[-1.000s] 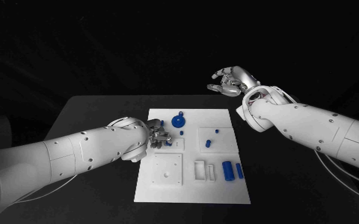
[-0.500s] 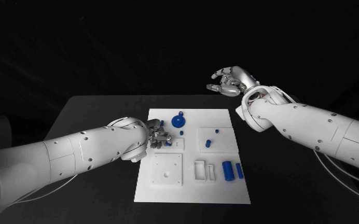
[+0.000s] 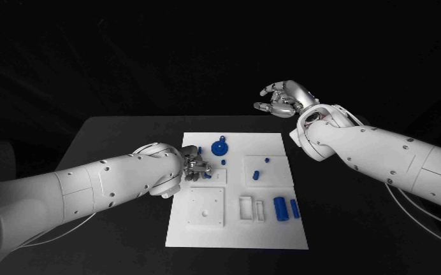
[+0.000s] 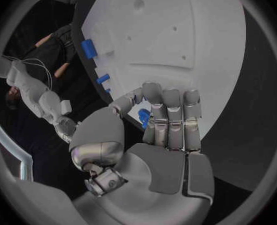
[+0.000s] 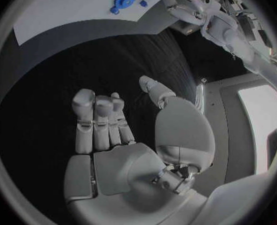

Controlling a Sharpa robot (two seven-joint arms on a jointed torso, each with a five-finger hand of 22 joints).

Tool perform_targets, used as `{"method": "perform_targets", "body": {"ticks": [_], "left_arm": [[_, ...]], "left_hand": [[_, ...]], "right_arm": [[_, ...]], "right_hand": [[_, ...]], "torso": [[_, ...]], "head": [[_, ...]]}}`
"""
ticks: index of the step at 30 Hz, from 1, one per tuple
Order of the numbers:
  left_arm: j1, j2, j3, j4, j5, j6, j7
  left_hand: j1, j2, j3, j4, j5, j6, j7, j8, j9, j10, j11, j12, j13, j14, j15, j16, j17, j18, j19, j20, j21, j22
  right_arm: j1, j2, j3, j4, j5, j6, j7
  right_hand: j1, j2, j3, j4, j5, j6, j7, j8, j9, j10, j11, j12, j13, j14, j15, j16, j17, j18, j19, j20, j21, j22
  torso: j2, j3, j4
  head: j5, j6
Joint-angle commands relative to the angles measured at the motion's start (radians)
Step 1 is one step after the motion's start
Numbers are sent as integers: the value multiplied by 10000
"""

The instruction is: Assemble the parts on the task board

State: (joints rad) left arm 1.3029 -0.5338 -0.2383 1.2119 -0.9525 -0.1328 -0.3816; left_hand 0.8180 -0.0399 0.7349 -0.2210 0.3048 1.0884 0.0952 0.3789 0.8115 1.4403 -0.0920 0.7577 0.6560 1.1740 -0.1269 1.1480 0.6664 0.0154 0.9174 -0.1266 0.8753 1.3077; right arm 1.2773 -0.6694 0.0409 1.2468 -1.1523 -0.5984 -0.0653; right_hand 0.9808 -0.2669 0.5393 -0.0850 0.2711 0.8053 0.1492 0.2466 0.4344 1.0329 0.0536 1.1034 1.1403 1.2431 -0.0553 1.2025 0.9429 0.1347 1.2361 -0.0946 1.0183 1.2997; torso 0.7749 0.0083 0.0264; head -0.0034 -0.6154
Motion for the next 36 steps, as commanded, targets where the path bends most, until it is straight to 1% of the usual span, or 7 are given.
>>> {"method": "perform_targets", "body": {"ticks": [1, 16, 19, 24, 27, 34, 36], "left_arm": [[-43, 45, -20, 44, 36, 305, 21], [-43, 111, -20, 33, 20, 192, 61], [-43, 124, -20, 18, 17, 130, 74], [-43, 119, -19, 17, 16, -121, 99], [-43, 118, -19, 19, 17, -36, 92], [-42, 155, -19, 14, 18, 8, 77], [-42, 157, -19, 8, 18, 8, 73]], "left_hand": [[30, -73, -13, 72, -58, 1787, -1124, 81, 777, 74, -214, 105, 42, 63, -32, 108, 21, 78, 77, -970, 86, 228], [35, 14, -33, 63, -43, 1827, -1170, 276, 827, 45, -238, 407, 145, 63, -49, 347, 28, 94, 78, -995, 238, 229], [-8, 30, -49, 130, -242, 1823, -1186, 364, 844, 15, -249, 531, 175, 54, -63, 438, 15, 104, 78, -1006, 299, 222], [-53, 50, -56, 198, -315, 1821, -1199, 437, 856, -2, -257, 629, 195, 53, -75, 510, 1, 112, 81, -1015, 348, 221], [-64, 47, -48, 258, -793, 1787, -1208, 517, 857, -51, -266, 726, 194, 30, -91, 577, -39, 126, 60, -1029, 398, 214], [-68, -58, -46, 333, -1066, 1767, -1213, 586, 847, -78, -261, 801, 178, 10, -98, 628, -84, 130, 41, -1035, 434, 208], [-32, -124, -38, 387, -1377, 1758, -1220, 632, 838, -89, -264, 850, 164, 5, -106, 666, -112, 138, 40, -1044, 459, 205]], "right_arm": [[1, 14, 5, 0, -31, 118, 27], [0, 66, 5, -40, -18, 134, 40], [-1, 75, 5, -48, -15, 137, 40], [-1, 72, 5, -50, -15, 139, 39], [-1, 61, 5, -51, -15, 142, 31], [-1, 67, 5, -55, 7, 144, 54], [-2, 65, 5, -53, 7, 142, 54]], "right_hand": [[6, 122, 9, 65, 60, -132, 175, 51, 14, -70, -14, 45, -13, -30, -37, -55, 15, 1271, -6, -47, -43, 12], [-5, 133, 1, 88, 75, -136, 176, 52, 15, -75, -13, 52, -23, -31, -36, -56, 18, 1271, -6, -46, -47, 16], [-5, 134, 0, 91, 78, -136, 176, 53, 15, -75, -13, 54, -25, -31, -36, -57, 18, 1271, -6, -46, -47, 16], [-4, 136, -1, 95, 81, -138, 176, 53, 16, -77, -13, 56, -28, -31, -36, -57, 19, 1271, -6, -46, -48, 18], [-3, 136, -2, 96, 83, -139, 176, 53, 16, -77, -13, 57, -29, -31, -36, -57, 20, 1271, -6, -46, -49, 18], [-7, 132, -9, 102, 85, -141, 177, 53, 16, -80, -12, 61, -33, -31, -36, -58, 21, 1271, -7, -46, -50, 20], [-12, 129, -13, 107, 87, -142, 177, 53, 16, -81, -12, 62, -36, -32, -35, -58, 21, 1271, -7, -46, -51, 21]], "torso": [[2, 6, -6], [3, 12, -4], [3, 6, -1], [-3, -2, -1], [-1, -3, -4], [-4, -12, 6], [-5, -13, 8]], "head": [[16, -9], [15, -21], [20, -29], [5, -11], [-9, -16], [-38, -55], [-41, -51]]}}
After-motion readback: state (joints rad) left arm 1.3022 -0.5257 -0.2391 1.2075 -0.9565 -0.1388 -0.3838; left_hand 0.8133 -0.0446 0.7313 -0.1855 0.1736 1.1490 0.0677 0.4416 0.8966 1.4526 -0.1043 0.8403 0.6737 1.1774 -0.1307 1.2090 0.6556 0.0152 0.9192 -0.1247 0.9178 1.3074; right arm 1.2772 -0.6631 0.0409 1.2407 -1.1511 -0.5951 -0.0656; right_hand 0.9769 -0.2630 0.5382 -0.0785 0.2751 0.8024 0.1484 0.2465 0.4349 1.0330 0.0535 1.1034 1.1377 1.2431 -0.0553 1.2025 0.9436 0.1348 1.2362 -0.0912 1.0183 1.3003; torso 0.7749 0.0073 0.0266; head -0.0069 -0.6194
